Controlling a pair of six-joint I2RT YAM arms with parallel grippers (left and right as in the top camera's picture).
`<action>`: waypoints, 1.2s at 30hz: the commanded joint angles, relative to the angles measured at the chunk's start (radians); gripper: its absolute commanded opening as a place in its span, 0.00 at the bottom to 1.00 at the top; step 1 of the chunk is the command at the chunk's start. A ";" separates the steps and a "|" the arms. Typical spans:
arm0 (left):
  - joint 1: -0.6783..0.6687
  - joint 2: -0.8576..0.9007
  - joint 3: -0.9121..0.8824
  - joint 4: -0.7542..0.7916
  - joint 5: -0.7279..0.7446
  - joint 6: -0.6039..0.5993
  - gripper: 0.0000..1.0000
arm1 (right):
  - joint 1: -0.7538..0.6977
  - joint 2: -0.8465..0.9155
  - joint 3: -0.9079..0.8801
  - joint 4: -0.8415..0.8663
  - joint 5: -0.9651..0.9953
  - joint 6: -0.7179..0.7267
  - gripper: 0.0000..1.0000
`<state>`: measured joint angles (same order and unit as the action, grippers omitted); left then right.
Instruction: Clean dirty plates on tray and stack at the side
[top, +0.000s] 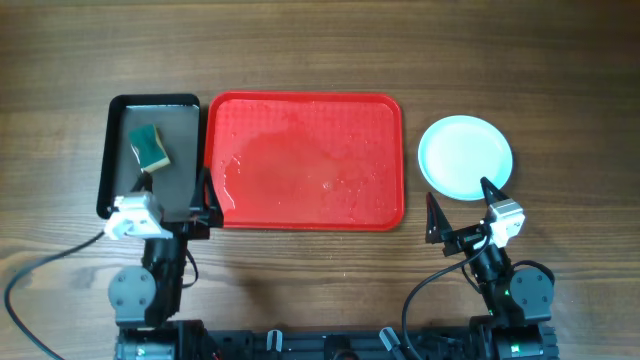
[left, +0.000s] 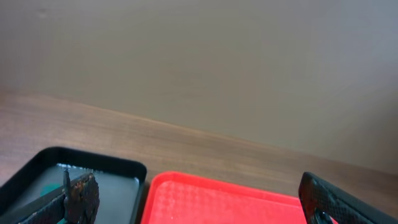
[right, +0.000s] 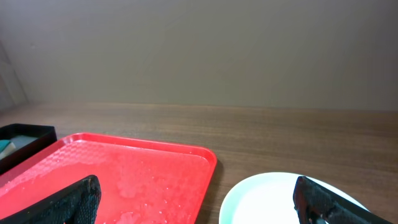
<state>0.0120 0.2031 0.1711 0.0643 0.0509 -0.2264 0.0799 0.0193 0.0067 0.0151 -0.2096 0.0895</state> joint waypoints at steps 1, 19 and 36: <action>-0.006 -0.089 -0.068 0.007 -0.019 -0.013 1.00 | 0.005 -0.005 -0.002 0.003 -0.016 0.015 1.00; -0.001 -0.200 -0.166 -0.139 -0.025 0.039 1.00 | 0.005 -0.005 -0.002 0.003 -0.016 0.015 1.00; -0.001 -0.200 -0.165 -0.140 -0.022 0.039 1.00 | 0.005 -0.003 -0.002 0.003 -0.016 0.016 1.00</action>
<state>0.0120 0.0147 0.0101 -0.0734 0.0387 -0.2035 0.0799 0.0193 0.0067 0.0154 -0.2096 0.0895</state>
